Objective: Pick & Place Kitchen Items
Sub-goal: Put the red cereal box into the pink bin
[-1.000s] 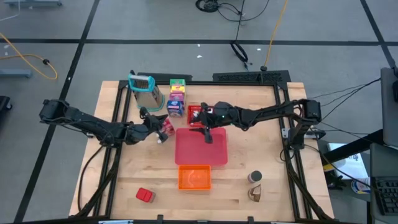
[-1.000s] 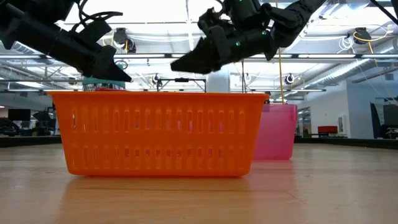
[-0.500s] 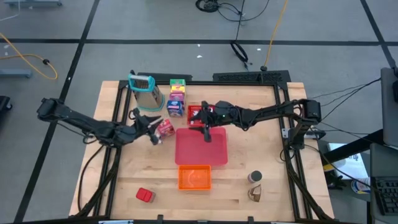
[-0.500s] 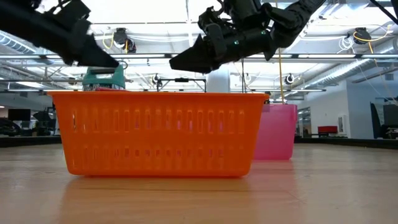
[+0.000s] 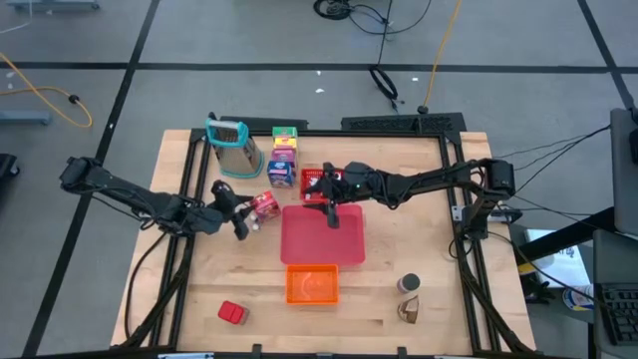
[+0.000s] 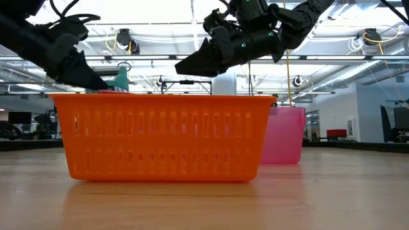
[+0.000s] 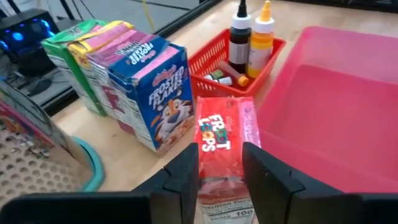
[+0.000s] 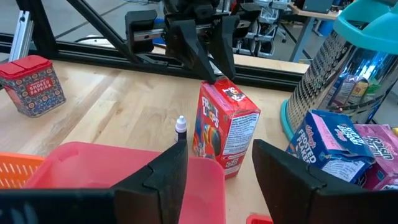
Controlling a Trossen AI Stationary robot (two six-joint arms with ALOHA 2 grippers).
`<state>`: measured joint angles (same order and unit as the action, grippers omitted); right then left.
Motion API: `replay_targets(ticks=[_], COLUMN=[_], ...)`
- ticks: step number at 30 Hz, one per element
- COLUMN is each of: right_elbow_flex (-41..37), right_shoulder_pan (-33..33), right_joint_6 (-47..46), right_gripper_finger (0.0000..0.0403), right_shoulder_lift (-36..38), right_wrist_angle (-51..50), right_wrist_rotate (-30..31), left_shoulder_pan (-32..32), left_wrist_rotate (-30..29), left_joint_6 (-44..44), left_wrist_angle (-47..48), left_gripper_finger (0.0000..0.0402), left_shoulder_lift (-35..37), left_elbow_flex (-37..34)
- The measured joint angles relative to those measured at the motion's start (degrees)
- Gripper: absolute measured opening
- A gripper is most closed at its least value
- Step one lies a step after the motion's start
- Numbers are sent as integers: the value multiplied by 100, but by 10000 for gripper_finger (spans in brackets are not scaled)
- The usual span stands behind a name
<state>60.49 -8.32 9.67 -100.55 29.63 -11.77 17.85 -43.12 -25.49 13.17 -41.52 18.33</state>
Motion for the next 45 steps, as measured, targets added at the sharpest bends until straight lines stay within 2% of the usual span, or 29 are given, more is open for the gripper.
replay_targets(ticks=[5,11,17,21,26,31,36,41,45], right_elbow_flex=[1,0,0,0,0,0,0,0,0], right_shoulder_pan=[0,0,0,0,0,0,0,0,-17], right_joint_6=[0,2,2,2,2,2,2,46,168], right_gripper_finger=[173,172,173,171,173,172,171,171,171], right_shoulder_lift=[0,0,0,0,0,0,0,0,0], right_wrist_angle=[-31,-37,-62,-65,-74,-76,-115,-253,-372], right_wrist_rotate=[0,0,1,2,0,0,0,4,287], left_shoulder_pan=[-2,-9,-9,-14,-94,-222,-285,-289,-289], left_wrist_rotate=[61,-239,68,71,-26,30,255,234,126], left_joint_6=[-16,-29,-128,-185,-187,-24,267,725,1313], left_wrist_angle=[-4,-62,28,111,109,-110,-264,-652,-1324], left_gripper_finger=[150,223,285,305,304,269,184,87,43], left_shoulder_lift=[-2,-2,-58,-230,-503,-711,-728,-721,-717], left_elbow_flex=[0,0,0,0,0,0,0,0,0])
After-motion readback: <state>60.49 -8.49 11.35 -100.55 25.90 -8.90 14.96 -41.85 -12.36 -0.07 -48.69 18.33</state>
